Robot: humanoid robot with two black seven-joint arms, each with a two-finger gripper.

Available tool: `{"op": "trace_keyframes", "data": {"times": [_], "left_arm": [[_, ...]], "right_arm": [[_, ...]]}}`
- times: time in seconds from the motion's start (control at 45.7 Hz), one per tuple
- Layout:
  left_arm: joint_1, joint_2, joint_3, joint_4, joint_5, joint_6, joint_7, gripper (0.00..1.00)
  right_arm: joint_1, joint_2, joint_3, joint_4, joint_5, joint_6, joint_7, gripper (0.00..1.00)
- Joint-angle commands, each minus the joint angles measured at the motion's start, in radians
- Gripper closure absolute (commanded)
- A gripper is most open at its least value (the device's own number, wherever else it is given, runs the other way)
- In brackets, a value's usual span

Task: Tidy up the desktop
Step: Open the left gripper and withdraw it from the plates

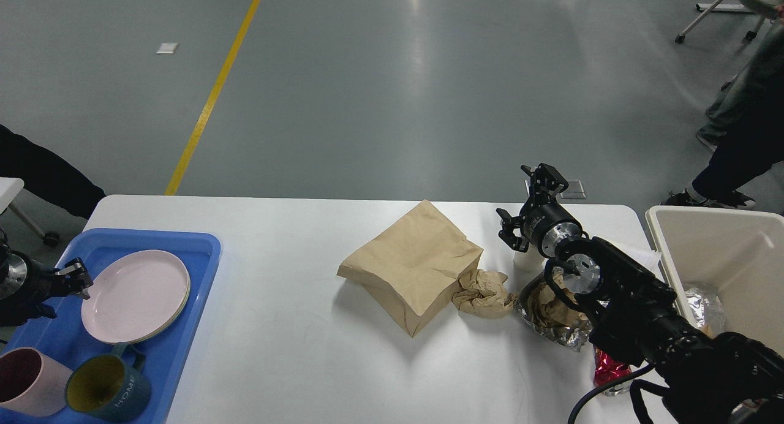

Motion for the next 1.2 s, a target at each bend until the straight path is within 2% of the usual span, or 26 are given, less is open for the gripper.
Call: {"op": "trace_keyframes", "data": {"times": [0.0,0.131,0.241,0.372,0.635,0.788,0.985,1.095,1.182], "left_arm": [[-0.01,-0.001,-0.01,-0.01,0.0,-0.016,0.0,0.17],[-0.055,0.049,-0.014,-0.079,0.002,-0.047,0.005,0.08],[-0.148,0.159,0.0,-0.143,0.003,-0.128,0.005,0.07],[-0.271,0.262,0.018,-0.151,0.003,-0.22,0.005,0.05],[-0.441,0.316,-0.005,-0.154,0.06,-0.23,0.012,0.04],[-0.517,0.336,-0.106,-0.155,0.045,-0.225,0.002,0.04],[-0.503,0.377,-0.316,-0.151,0.04,-0.223,0.002,0.04],[-0.417,0.367,-0.434,-0.149,0.02,-0.213,-0.01,0.04],[-0.325,0.367,-0.615,-0.148,-0.041,-0.202,-0.012,0.04]], "right_arm": [[0.0,0.0,0.0,0.0,0.0,0.0,0.0,0.0],[0.0,0.0,0.0,-0.001,0.0,0.0,0.0,0.0],[0.0,0.0,0.0,0.0,0.0,0.0,0.0,0.0],[0.0,0.0,0.0,0.0,0.0,0.0,0.0,0.0],[0.0,0.0,0.0,-0.001,0.0,0.0,0.0,0.0],[-0.001,0.0,0.0,-0.001,0.0,0.0,0.0,0.0],[0.0,0.0,0.0,-0.001,0.0,0.0,0.0,0.0],[0.0,0.0,0.0,-0.001,0.0,0.0,0.0,0.0],[0.0,0.0,0.0,0.0,0.0,0.0,0.0,0.0]]}}
